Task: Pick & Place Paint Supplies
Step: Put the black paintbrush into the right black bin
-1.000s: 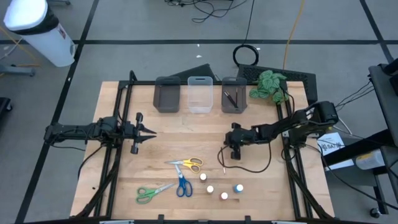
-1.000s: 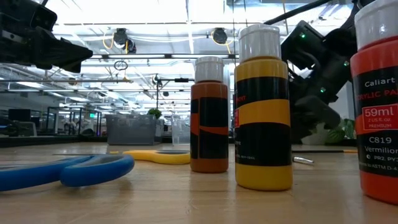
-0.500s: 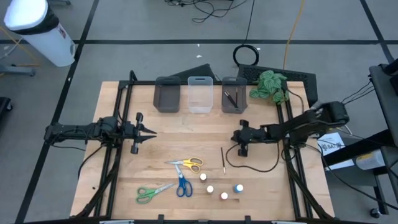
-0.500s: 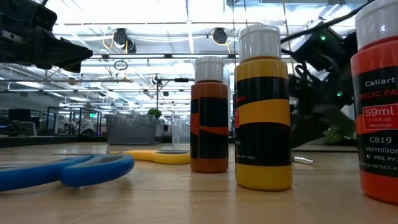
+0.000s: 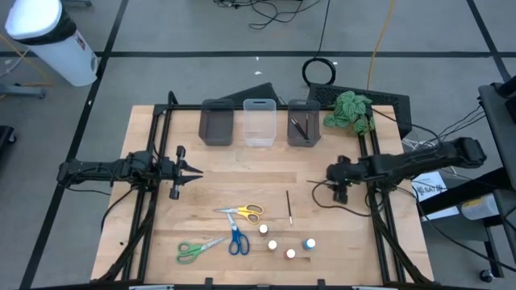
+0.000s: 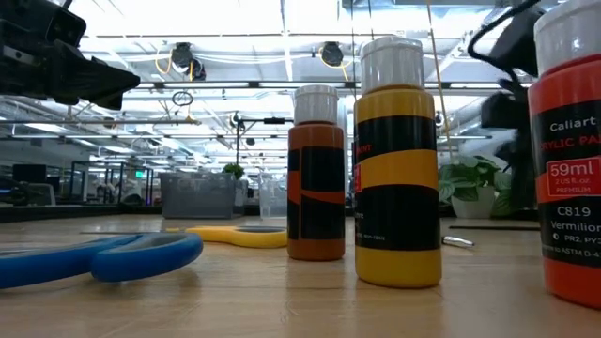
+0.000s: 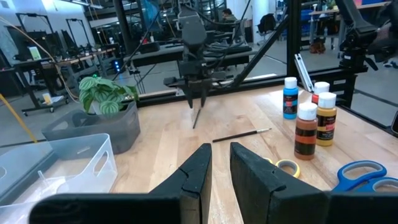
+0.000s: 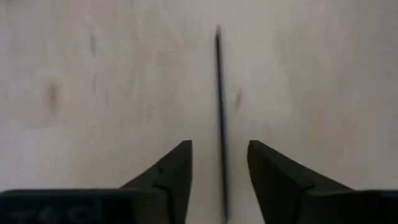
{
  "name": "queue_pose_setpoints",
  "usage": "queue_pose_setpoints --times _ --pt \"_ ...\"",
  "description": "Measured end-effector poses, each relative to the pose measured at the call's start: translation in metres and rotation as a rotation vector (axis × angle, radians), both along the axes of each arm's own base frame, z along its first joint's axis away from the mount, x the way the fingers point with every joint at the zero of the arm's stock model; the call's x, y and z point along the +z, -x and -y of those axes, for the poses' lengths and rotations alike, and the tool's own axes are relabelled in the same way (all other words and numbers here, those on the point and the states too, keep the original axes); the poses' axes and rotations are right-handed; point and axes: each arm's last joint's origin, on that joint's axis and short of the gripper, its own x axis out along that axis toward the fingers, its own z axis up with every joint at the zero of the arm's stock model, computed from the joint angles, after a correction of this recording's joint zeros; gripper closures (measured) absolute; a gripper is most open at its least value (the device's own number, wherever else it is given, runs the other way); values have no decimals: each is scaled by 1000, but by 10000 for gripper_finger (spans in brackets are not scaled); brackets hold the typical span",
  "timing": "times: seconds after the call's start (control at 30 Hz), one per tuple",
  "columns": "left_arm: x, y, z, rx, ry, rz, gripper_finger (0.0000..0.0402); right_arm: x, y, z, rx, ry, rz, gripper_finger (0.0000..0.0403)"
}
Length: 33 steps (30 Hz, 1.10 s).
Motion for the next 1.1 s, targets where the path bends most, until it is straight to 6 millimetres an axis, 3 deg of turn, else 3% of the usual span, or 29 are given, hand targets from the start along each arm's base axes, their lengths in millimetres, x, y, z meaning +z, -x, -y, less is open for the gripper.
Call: queue_pose_setpoints --times 0.2,0.5,0.77,1.1 --pt "0 0 0 0 0 -1 330 -1 5 -14 -59 -73 -20 221" --pt "0 0 0 0 0 0 330 -16 22 -20 -160 -44 -284 250" --pt "0 0 0 0 0 0 330 -24 17 -25 -138 -49 -348 259" --pt "0 0 0 0 0 0 330 -35 14 -31 -94 -48 -439 369"
